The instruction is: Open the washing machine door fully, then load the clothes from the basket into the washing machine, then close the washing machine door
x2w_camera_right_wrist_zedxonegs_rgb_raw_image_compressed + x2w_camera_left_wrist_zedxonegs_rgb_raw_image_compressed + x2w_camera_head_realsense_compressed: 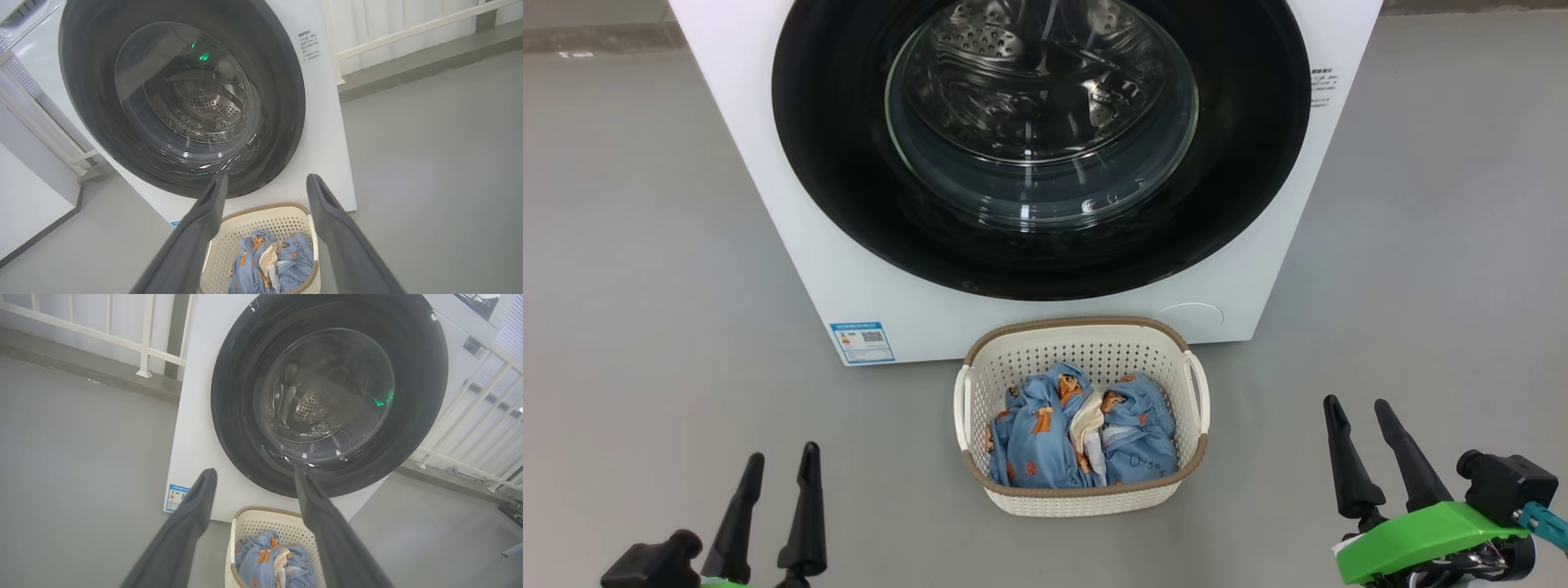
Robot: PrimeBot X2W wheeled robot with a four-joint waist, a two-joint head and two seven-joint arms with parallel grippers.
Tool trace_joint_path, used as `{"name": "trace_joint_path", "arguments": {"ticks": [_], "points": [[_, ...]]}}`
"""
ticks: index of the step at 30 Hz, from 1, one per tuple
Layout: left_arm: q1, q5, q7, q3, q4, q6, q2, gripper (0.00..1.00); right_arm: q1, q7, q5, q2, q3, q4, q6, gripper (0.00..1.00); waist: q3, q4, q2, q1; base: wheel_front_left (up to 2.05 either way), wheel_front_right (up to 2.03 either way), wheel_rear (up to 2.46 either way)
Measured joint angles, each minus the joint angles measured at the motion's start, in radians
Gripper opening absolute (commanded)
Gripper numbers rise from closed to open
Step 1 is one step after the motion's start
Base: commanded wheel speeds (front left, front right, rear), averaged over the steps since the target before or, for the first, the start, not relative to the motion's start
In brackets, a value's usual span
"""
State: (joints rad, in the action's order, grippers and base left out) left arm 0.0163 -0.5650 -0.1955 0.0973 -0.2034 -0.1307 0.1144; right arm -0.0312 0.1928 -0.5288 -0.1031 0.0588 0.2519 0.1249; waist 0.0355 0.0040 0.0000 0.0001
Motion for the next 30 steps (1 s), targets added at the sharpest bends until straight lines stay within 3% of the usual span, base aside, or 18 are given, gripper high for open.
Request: {"name": "trace_joint_path", "arguments": {"ticks": [18,30], "points": [[0.0,0.182,-0.053,0.014,0.001,-0.001,0.016,1.0,0.0,0.055,0.185,-0.008,0.013,-0.017,0.0,1.0,0.011,-0.004,0.0,-0.0001,0.0,0.0,0.0],[0.001,0.189,-0.053,0.003,-0.006,-0.001,0.015,1.0,0.0,0.057,0.189,-0.006,0.0,-0.021,0.0,1.0,0.011,-0.005,0.0,-0.0001,0.0,0.0,0.0]]}}
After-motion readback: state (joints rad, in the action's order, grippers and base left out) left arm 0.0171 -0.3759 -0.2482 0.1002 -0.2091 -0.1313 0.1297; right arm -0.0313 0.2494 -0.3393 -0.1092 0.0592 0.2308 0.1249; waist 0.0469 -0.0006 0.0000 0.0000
